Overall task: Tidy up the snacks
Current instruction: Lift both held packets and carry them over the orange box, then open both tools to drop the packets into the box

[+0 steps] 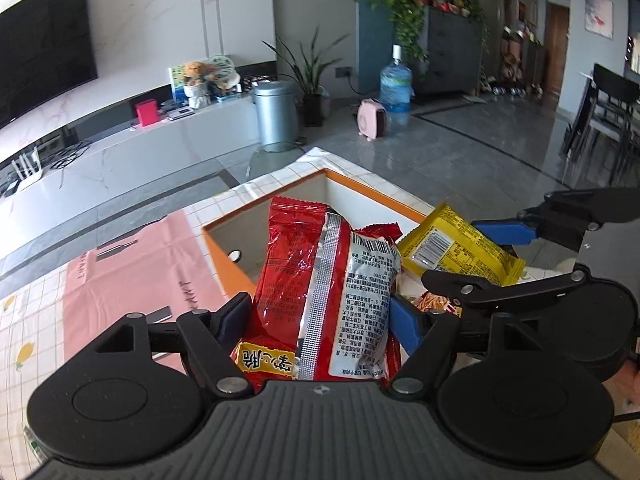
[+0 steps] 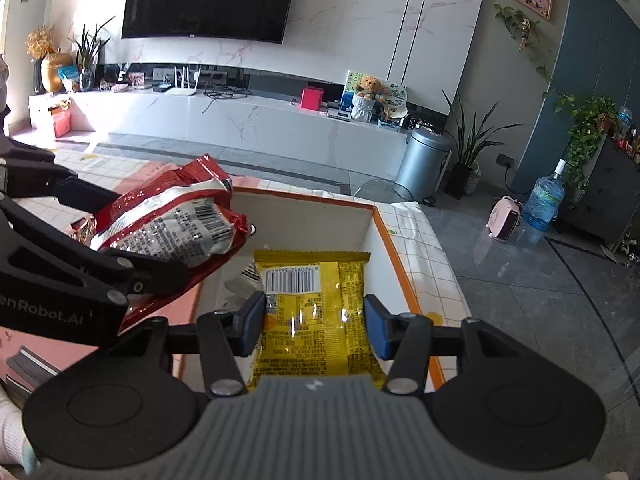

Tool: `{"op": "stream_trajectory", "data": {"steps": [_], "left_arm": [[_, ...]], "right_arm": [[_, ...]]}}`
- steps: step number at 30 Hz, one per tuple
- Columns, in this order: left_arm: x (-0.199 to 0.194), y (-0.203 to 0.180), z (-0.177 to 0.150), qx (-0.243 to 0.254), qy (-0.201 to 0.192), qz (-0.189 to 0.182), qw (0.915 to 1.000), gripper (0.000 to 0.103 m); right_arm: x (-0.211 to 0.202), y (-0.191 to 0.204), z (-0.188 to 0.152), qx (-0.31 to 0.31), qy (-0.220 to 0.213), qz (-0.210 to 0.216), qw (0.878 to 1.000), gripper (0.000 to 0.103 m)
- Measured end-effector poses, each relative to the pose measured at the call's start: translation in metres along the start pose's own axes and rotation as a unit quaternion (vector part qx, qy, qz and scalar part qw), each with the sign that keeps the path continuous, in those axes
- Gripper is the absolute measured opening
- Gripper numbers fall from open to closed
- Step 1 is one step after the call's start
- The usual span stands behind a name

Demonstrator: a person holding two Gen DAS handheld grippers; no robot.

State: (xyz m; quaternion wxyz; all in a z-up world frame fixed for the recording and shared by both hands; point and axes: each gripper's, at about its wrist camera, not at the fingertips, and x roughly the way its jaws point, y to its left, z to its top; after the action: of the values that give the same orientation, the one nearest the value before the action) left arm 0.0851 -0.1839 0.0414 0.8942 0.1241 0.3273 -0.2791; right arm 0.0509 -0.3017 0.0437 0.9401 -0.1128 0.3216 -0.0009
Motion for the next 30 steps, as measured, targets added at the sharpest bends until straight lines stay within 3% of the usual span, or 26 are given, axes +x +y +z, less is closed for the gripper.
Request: {"op": "stream_trajectory", "data": {"steps": [13, 20, 30], "left_arm": [[0.082, -0.024, 0.002, 0.101, 0.087, -0.002, 0.9911, 0.084], [0.111, -0.033, -0.001, 0.153, 0.118, 0.0, 0.9813, 0.084], [0.141, -0.041, -0.006, 0.187, 0.155, 0.003, 0.97, 0.085]], "right_arm": [[0.07, -0.033, -0.01, -0.046, 0.101, 0.02, 0.994, 0.05], [0.093, -0.023, -0.016, -0.091, 0.125, 0.032, 0.987, 0.05], [0.115, -0.01, -0.025, -0.128, 0.157, 0.051, 0.978, 0.051]]}}
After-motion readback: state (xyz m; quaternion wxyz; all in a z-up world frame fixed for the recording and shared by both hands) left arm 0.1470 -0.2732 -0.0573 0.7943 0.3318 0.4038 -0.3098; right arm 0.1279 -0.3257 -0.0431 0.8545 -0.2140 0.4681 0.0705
